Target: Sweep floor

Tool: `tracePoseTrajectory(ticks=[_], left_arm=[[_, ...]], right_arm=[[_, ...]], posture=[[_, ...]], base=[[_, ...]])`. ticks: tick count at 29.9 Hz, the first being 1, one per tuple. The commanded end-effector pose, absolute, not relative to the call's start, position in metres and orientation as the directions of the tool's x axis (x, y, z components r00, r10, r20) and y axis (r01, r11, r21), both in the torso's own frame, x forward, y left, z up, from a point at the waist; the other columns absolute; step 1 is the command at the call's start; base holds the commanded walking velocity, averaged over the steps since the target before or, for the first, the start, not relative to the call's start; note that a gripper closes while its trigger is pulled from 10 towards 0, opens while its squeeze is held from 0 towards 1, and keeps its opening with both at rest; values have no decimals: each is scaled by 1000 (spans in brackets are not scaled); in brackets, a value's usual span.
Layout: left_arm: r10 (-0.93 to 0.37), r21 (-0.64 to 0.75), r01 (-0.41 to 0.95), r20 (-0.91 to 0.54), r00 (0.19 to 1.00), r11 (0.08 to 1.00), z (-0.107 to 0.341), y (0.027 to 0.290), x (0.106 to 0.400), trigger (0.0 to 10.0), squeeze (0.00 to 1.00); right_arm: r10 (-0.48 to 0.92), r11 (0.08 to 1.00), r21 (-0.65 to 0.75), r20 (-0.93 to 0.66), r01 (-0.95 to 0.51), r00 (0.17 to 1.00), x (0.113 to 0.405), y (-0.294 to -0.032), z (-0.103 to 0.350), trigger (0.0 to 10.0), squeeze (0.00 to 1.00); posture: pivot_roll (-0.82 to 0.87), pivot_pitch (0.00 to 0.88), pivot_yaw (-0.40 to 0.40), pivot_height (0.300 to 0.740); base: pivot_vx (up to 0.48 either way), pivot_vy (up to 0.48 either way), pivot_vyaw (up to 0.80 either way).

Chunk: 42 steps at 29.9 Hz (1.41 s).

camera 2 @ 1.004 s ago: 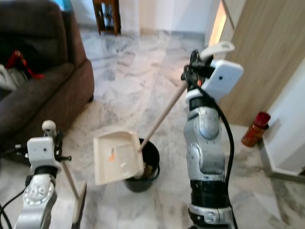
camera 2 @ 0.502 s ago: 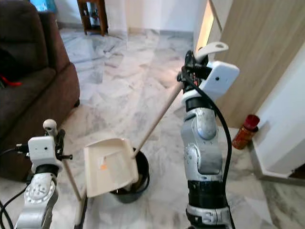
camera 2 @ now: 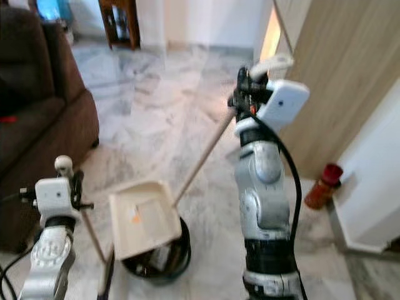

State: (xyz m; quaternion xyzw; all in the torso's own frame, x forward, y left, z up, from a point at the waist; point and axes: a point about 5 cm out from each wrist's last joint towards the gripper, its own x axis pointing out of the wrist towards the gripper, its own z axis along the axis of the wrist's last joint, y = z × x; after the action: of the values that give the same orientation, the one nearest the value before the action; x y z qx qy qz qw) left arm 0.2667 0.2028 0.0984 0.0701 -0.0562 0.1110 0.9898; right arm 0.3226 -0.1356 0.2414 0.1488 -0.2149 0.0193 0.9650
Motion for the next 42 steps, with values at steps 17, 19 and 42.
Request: tracePoseTrajectory(ticks=[17,19,42], left_arm=[[194,119,-216,176,965,969,107,203,266,10000,0],[193,119,-215,176,965,969,107,202,267,10000,0],[191,117,-212,164,968,970,105,201,266,10000,0]], right_arm=[[196,893,206,622,-399,758,303,-96,278,10000,0],[230,866,201,653,-458,722,299,-90,283,10000,0],[532,713,76,588,-697,609,281,-44,273,10000,0]], posture=[[23,0,-7,740],[23,0,-7,740],[20,0,-16,740]], base=[[0,0,0],[0,0,0],[0,0,0]])
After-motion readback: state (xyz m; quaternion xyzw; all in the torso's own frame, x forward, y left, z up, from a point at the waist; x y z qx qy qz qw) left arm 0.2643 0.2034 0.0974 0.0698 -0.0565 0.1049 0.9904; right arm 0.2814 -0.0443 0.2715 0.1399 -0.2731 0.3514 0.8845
